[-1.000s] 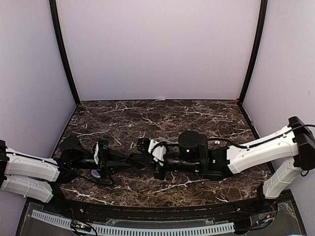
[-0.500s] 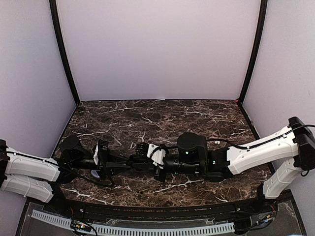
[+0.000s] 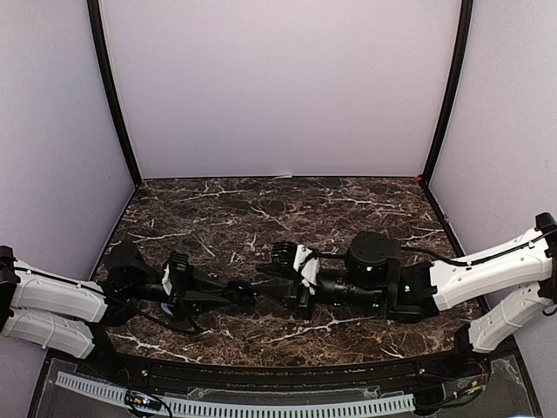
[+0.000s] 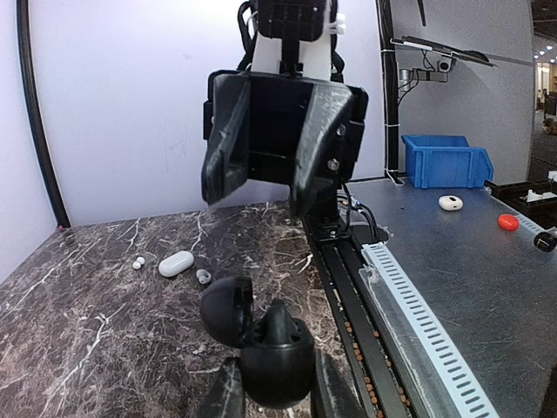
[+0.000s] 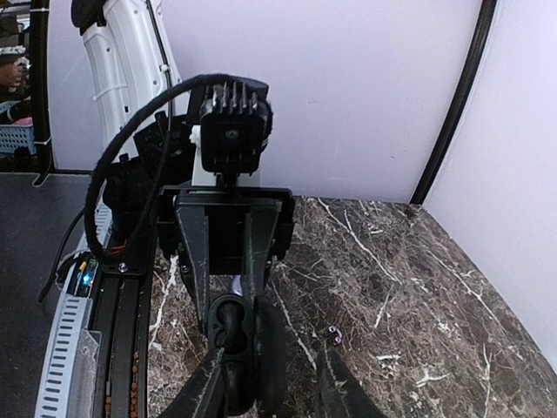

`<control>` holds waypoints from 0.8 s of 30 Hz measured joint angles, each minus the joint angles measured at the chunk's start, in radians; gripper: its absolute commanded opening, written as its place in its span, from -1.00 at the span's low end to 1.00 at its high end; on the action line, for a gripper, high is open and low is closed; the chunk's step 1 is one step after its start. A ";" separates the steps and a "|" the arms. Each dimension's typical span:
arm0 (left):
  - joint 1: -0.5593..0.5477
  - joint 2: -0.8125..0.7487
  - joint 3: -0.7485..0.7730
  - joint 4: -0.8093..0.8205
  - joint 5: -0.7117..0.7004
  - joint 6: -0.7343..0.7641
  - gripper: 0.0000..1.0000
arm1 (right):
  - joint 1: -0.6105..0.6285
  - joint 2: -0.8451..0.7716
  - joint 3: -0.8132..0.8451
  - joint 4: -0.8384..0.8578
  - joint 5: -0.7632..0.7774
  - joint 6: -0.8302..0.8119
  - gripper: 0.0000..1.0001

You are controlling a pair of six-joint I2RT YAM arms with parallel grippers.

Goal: Insert the wireless bluetooth earbuds into the charging case
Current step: Insert the left earbud into the left side groove of the charging case, then close the charging case with the earbuds.

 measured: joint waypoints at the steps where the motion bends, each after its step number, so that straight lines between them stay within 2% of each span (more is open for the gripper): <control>1: 0.000 0.000 -0.002 0.003 0.007 0.000 -1.00 | -0.004 -0.021 -0.012 0.008 0.004 0.008 -0.31; 10: 0.000 -0.003 -0.003 0.002 0.096 0.027 -0.99 | -0.100 -0.083 -0.062 0.026 0.000 0.114 -0.32; 18: 0.000 -0.017 0.001 -0.034 0.097 0.049 -0.99 | -0.119 0.000 -0.070 0.021 -0.045 0.163 -0.41; 19: 0.000 -0.017 0.004 -0.044 0.090 0.050 -1.00 | -0.119 0.064 -0.069 0.014 -0.086 0.176 -0.54; 24: 0.000 -0.014 0.011 -0.047 0.090 0.049 -0.99 | -0.119 0.128 -0.023 0.000 -0.148 0.183 -0.87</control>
